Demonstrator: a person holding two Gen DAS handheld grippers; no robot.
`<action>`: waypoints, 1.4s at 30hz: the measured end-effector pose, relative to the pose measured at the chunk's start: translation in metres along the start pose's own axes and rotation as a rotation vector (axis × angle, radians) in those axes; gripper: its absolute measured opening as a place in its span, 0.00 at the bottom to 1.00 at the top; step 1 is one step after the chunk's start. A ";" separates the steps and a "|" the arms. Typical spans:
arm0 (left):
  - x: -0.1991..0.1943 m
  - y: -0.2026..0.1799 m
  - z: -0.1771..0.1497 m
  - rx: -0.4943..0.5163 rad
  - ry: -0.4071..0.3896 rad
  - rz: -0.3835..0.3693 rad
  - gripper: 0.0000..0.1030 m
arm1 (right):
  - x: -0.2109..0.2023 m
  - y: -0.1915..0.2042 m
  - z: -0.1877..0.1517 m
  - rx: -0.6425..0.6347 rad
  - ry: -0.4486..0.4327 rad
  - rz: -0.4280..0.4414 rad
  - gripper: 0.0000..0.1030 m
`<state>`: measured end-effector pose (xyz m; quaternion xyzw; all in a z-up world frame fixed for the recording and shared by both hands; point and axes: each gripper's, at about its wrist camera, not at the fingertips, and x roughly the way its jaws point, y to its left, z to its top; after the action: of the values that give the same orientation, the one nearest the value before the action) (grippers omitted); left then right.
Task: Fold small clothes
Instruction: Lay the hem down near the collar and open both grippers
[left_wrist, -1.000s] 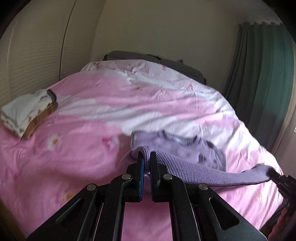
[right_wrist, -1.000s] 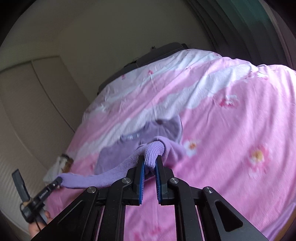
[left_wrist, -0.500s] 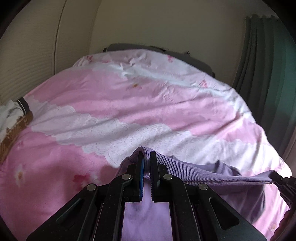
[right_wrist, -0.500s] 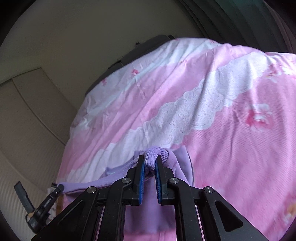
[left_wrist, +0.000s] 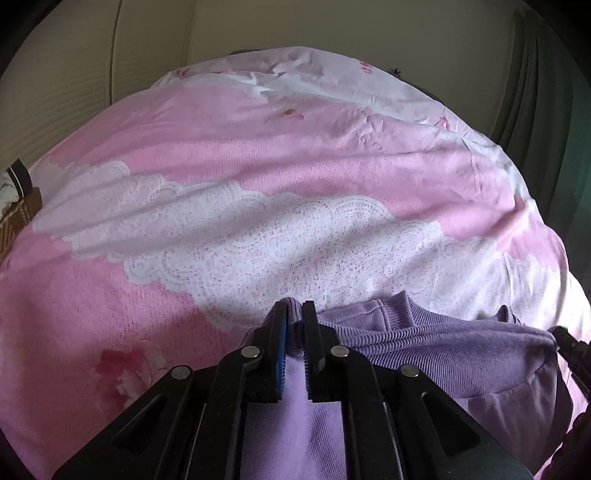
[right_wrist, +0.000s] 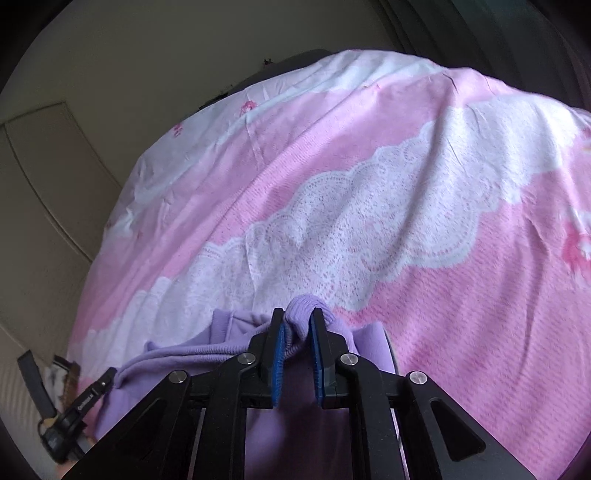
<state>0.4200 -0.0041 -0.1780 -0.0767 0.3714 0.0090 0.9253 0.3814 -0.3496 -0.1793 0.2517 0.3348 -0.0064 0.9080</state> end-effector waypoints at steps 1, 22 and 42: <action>-0.003 0.000 0.000 0.005 -0.009 0.009 0.19 | 0.001 0.001 0.001 -0.011 -0.002 -0.002 0.19; -0.025 -0.034 -0.024 0.231 0.068 -0.102 0.39 | -0.026 0.042 -0.027 -0.357 0.002 -0.078 0.59; -0.064 -0.017 -0.047 0.227 0.018 -0.035 0.56 | -0.049 0.021 -0.037 -0.301 0.024 -0.110 0.62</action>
<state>0.3424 -0.0255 -0.1653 0.0220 0.3768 -0.0499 0.9247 0.3248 -0.3215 -0.1643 0.0944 0.3562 -0.0027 0.9296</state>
